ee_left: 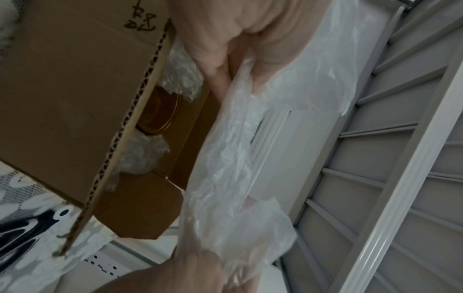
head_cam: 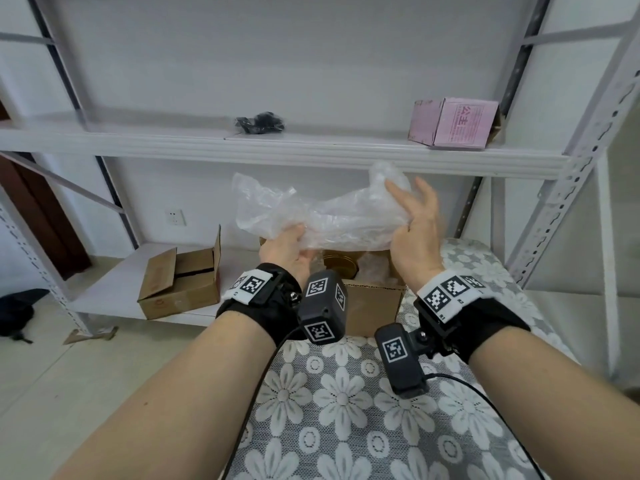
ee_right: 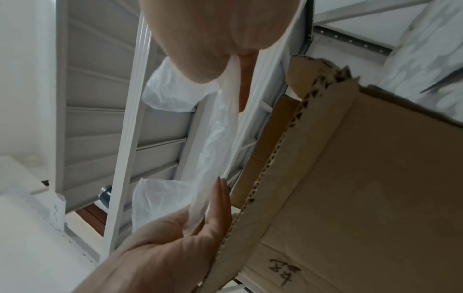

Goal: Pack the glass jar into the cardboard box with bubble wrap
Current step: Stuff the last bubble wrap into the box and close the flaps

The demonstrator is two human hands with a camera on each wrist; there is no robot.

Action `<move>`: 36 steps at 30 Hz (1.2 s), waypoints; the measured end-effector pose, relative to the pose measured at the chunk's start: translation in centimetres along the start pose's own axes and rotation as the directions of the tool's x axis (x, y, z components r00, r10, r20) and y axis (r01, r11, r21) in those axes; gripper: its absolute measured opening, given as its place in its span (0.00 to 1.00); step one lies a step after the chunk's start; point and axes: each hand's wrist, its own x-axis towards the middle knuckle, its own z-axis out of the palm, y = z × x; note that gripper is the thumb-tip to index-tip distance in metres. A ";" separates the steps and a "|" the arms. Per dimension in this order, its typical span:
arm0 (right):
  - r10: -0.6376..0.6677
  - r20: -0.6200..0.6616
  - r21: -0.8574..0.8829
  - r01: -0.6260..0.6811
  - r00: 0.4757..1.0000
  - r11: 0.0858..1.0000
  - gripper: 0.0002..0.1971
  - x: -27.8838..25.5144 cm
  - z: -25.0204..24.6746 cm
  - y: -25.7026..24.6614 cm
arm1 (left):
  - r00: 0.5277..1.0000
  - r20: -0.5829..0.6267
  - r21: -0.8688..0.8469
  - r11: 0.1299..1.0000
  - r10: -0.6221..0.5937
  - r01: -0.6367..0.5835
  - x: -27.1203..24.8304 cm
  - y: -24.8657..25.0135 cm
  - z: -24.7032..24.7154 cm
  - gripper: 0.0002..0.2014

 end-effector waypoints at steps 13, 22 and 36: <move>-0.063 0.287 -0.449 0.192 0.956 0.873 0.24 -0.5 0.5 0.7 | 0.825 0.323 0.675 0.498 0.463 -0.544 0.9 0.0 -0.5 0.40; 0.019 0.416 -0.411 0.169 0.909 0.896 0.29 -0.7 0.4 0.0 | 0.765 0.535 0.748 0.219 0.359 -0.627 0.5 -0.3 -0.7 0.42; -0.597 0.393 -0.447 0.712 0.700 0.541 0.13 -0.8 0.8 -1.2 | 0.764 0.595 0.386 0.922 -0.248 -0.001 -1.5 0.9 0.3 0.26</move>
